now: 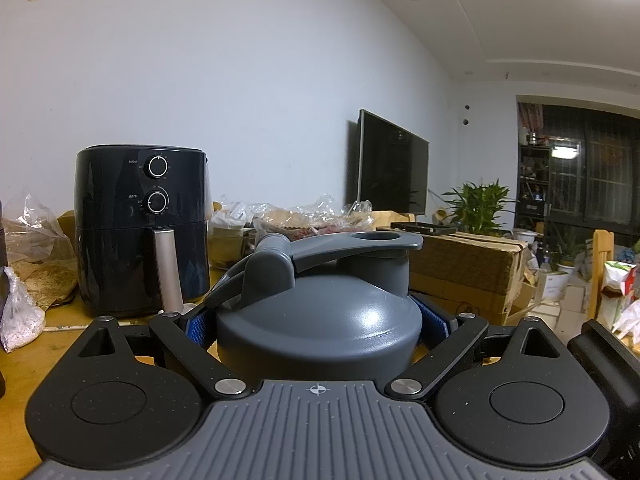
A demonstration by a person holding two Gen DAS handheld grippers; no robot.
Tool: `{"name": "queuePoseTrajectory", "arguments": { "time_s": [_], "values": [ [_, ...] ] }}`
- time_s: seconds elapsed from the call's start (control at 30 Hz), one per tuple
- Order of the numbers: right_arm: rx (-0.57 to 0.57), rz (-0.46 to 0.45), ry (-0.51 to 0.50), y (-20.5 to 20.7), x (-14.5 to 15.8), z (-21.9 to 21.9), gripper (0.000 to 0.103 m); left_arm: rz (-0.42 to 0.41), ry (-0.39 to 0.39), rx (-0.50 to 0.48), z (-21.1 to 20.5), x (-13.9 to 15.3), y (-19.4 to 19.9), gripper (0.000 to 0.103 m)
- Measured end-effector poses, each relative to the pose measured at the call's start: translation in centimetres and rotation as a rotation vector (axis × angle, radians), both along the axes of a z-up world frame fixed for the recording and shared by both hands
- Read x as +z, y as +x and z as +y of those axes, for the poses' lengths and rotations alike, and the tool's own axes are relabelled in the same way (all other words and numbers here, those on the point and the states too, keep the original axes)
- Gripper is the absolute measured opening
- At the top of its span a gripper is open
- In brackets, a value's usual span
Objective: Clean container
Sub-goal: 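Rub the blue cloth up the clear bottle wall with the right gripper while the left gripper holds it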
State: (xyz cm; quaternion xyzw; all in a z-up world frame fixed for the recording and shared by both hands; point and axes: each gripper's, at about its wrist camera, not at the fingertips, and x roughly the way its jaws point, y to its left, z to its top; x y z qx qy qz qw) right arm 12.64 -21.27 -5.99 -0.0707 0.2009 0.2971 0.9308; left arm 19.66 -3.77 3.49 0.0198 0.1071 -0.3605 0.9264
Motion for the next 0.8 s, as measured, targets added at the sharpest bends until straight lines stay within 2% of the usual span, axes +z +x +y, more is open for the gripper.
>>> {"name": "queuePoseTrajectory", "arguments": {
  "time_s": [0.3,0.5,0.7,0.8],
  "values": [
    [-0.004,-0.001,0.035,-0.1,0.6,-0.3,0.013,-0.003,-0.001,0.006,0.0,-0.1,-0.1,0.096],
    [-0.018,-0.060,0.094,-0.9,3.0,-0.6,0.013,-0.004,-0.003,0.008,0.0,-0.2,-0.1,0.096],
    [-0.017,-0.123,0.110,-1.4,5.2,-0.7,0.013,-0.005,0.001,0.010,-0.1,-0.1,-0.2,0.096],
    [-0.019,-0.151,0.120,-1.7,6.3,-0.8,0.013,-0.026,0.040,0.016,-0.5,-0.2,-0.4,0.096]
  ]
}}
